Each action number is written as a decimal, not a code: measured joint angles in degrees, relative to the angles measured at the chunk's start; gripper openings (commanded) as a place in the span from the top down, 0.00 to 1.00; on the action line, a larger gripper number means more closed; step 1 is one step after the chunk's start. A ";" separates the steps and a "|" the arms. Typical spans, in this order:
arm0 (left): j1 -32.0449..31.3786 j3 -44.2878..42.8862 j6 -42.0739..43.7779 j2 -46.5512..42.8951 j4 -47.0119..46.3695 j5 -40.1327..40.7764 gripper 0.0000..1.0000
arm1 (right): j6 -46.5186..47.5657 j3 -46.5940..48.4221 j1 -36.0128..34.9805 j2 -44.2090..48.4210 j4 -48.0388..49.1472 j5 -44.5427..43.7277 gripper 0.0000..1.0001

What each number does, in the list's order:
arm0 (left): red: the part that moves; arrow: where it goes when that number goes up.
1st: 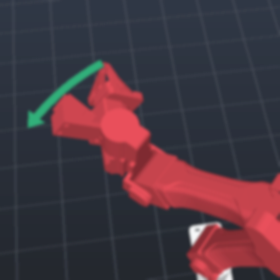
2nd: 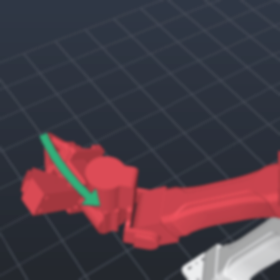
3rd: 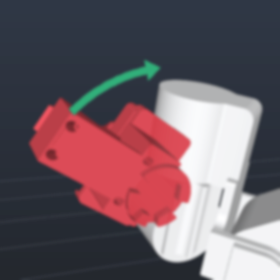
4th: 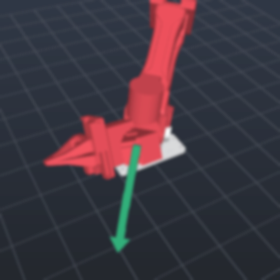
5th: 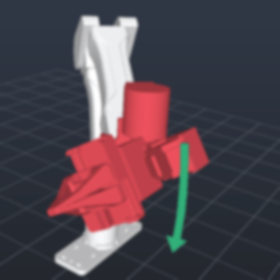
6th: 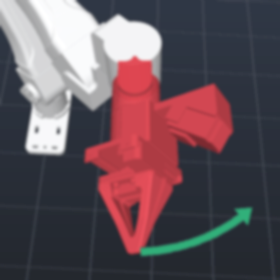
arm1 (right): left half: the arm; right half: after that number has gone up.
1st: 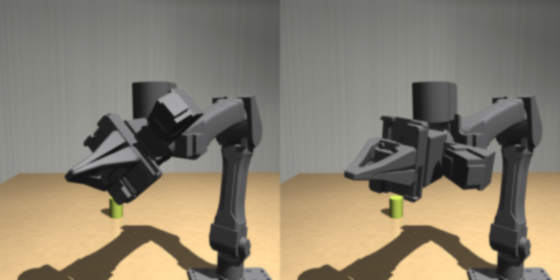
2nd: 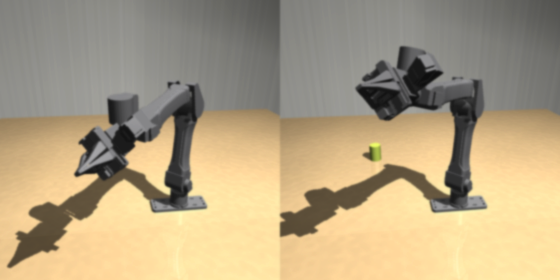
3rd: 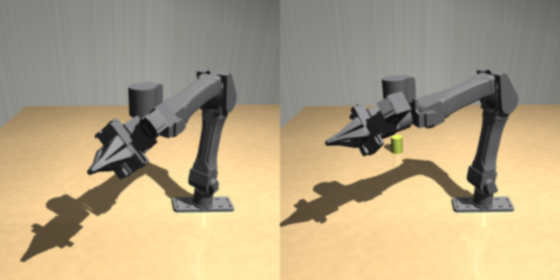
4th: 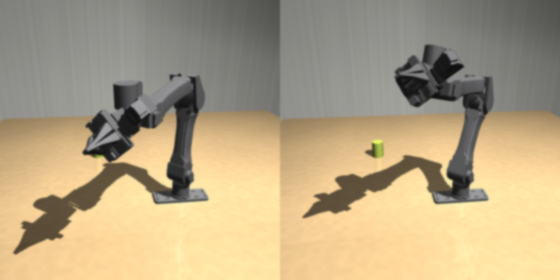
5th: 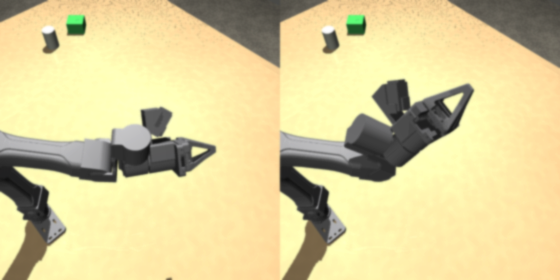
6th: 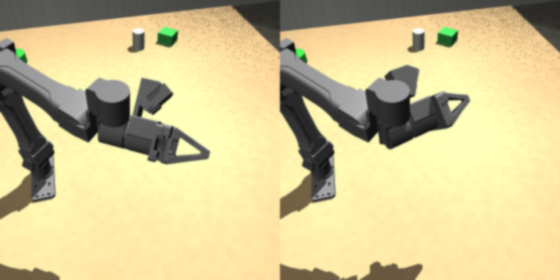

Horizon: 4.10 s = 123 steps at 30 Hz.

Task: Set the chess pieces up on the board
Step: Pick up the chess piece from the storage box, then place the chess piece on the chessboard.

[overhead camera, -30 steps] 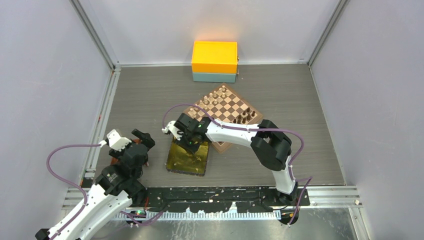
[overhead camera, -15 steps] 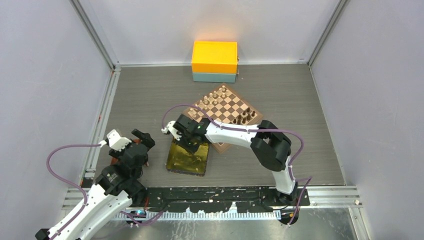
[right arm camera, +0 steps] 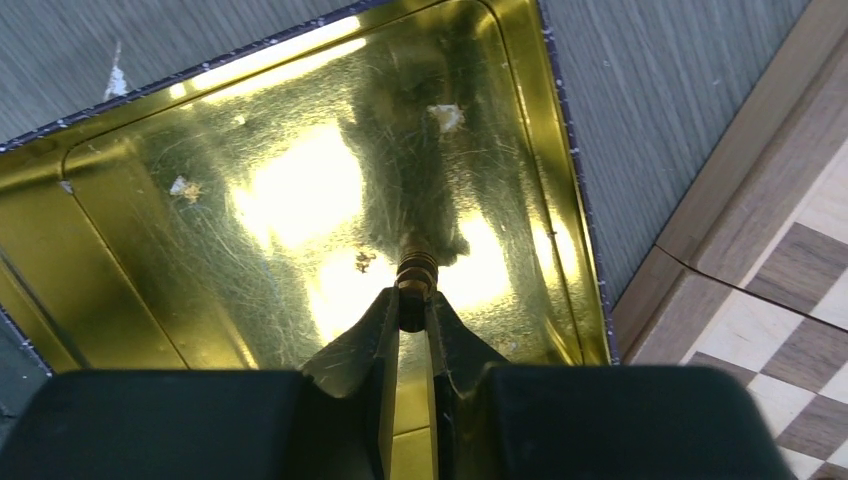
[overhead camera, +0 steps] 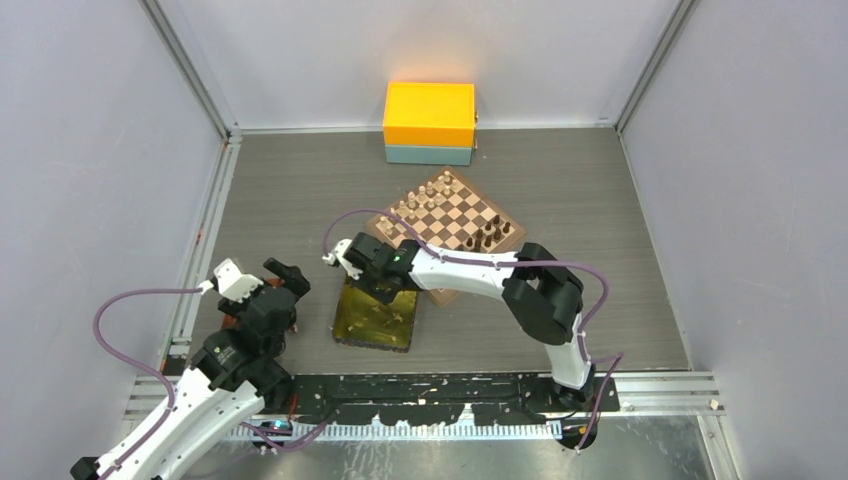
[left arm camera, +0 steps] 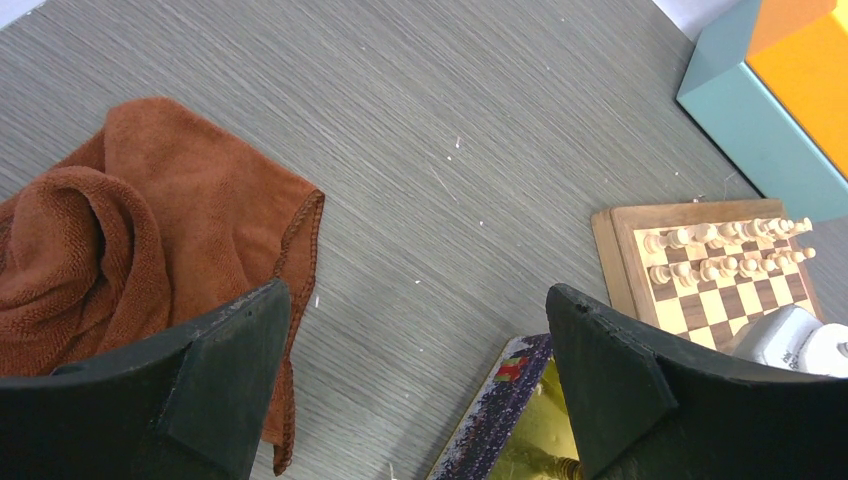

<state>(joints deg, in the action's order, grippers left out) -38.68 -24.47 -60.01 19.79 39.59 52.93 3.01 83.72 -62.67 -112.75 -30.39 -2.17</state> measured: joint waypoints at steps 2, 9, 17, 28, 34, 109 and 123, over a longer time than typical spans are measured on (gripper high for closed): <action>0.00 0.00 0.00 0.04 -0.02 0.00 0.00 | -0.17 -0.11 0.00 0.13 -0.02 -0.70 0.99; 0.00 0.00 0.02 0.81 -0.17 -0.04 0.00 | -0.55 -0.55 0.00 2.19 -0.04 -2.49 0.99; 0.00 0.00 0.17 2.36 -0.79 -0.11 0.00 | -1.05 -0.81 0.00 7.85 -0.90 -3.50 0.99; 0.00 0.00 0.39 3.58 -2.32 -0.59 0.00 | -1.05 -3.28 0.59 19.89 -5.51 -7.76 0.99; 0.00 0.00 0.37 3.65 -2.62 -1.11 0.00 | -0.92 -8.04 4.09 25.29 -7.04 -8.24 0.99; 0.00 0.83 0.31 5.09 -4.17 -1.99 0.00 | -2.75 -21.62 22.32 20.20 2.10 2.95 0.97; 0.00 0.83 0.31 5.22 -4.22 -2.01 0.00 | -3.74 -21.62 22.32 20.13 2.10 2.91 0.77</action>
<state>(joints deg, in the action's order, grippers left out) -38.68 -23.64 -59.70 25.02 35.38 50.92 -0.73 62.11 -40.36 -92.62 -28.29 0.73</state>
